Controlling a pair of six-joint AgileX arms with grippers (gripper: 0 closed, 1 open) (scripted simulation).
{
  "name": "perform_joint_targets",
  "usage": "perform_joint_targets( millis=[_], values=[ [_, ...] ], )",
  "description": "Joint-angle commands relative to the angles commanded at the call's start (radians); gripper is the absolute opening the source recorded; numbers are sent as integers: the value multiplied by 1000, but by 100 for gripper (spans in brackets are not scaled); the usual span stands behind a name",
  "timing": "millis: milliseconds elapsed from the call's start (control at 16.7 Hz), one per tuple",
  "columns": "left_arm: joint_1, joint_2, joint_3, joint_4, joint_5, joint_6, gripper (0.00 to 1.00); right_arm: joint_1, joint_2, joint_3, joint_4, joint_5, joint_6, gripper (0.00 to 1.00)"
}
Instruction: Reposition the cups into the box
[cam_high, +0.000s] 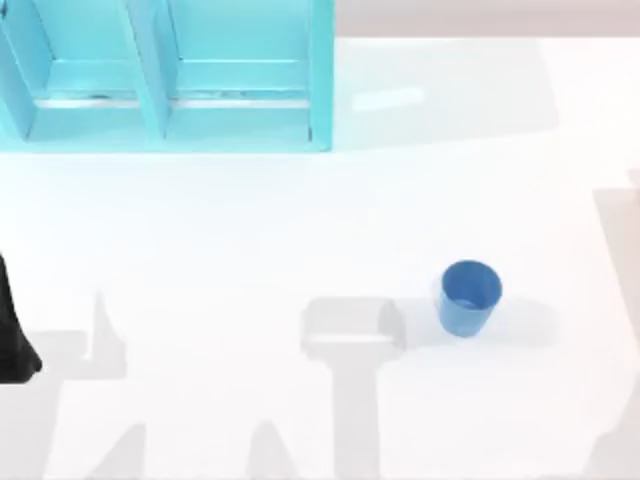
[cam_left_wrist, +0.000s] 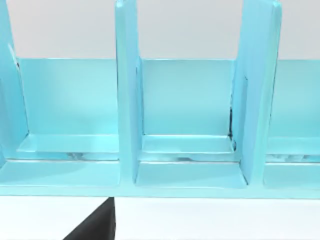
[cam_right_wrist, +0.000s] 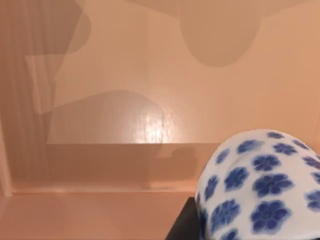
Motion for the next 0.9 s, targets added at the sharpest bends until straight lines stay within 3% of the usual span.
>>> perform_joint_targets(
  millis=[120,900],
  values=[
    [0,0,0,0,0,0,100,0,0,0,0,0,0,0],
    [0,0,0,0,0,0,100,0,0,0,0,0,0,98]
  ],
)
